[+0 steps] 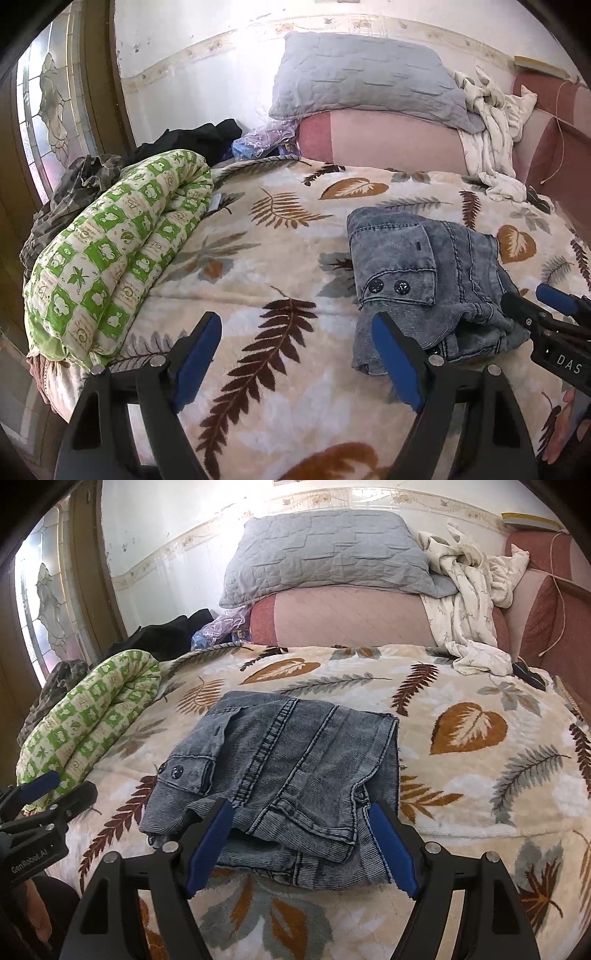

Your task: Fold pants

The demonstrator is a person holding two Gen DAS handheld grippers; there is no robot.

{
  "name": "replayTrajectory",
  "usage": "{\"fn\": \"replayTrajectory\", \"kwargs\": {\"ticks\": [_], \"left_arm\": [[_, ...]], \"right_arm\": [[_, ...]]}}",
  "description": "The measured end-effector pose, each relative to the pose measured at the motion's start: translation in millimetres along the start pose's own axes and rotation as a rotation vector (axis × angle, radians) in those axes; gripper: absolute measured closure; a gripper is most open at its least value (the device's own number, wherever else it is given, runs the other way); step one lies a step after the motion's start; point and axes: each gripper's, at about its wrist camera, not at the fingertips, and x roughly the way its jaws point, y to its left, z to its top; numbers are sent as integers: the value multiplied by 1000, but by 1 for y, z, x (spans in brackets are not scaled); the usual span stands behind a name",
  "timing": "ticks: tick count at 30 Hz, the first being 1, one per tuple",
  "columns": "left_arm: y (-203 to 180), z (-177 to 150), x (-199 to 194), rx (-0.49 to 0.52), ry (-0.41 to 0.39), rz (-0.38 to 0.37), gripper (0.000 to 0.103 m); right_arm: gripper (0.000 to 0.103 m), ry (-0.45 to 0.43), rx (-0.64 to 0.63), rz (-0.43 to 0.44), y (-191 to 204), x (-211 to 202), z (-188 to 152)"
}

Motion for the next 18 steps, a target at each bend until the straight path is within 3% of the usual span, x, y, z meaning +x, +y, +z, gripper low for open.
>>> {"fn": "replayTrajectory", "kwargs": {"ticks": [18], "left_arm": [[3,-1,-3,-25,-15,-12,19]], "right_arm": [[22,9,-31,-11,5,3,-3]]}}
